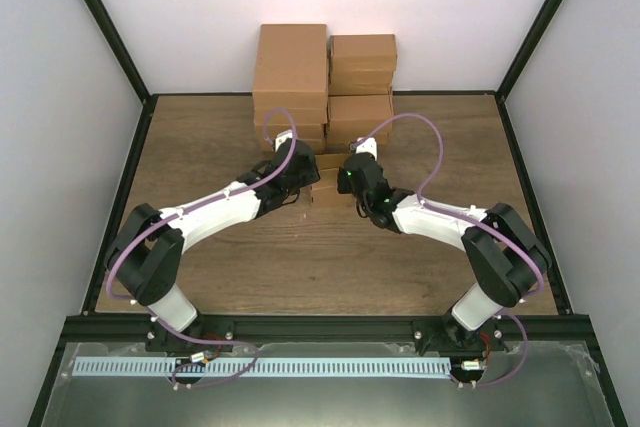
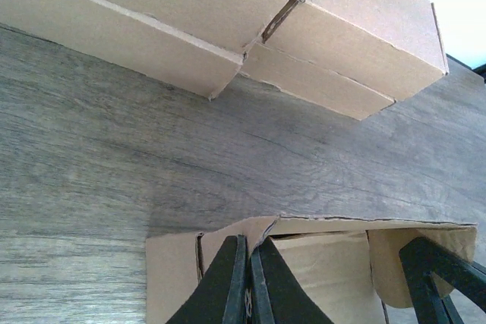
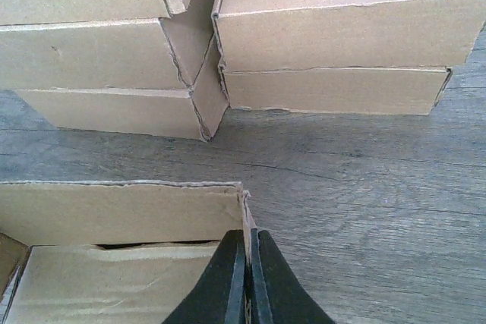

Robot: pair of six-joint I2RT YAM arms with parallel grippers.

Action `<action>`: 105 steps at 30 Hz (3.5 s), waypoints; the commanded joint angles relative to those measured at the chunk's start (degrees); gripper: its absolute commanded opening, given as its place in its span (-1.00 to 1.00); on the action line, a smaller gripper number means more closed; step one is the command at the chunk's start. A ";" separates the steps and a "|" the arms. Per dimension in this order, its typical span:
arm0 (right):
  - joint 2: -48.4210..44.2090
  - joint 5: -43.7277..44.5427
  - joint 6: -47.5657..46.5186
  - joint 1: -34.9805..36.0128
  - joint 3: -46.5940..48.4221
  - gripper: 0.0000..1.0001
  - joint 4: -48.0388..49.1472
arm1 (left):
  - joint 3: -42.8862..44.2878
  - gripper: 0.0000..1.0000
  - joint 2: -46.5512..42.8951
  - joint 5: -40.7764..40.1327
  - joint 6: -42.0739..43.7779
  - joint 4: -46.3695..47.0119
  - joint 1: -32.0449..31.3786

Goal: Fold the paper box

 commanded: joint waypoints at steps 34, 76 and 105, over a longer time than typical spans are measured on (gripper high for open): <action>-3.82 -14.76 -11.78 -3.04 -5.92 -0.99 1.98 | -7.36 -0.92 0.12 -0.23 0.96 1.27 -2.79; 0.03 -9.27 -8.88 -0.80 -10.64 -0.99 1.59 | -6.35 -0.93 3.01 -0.42 3.87 -3.58 -4.64; 2.79 -11.67 -3.35 1.32 -16.04 -0.99 3.32 | -13.98 -0.92 3.40 0.27 2.49 1.17 -6.93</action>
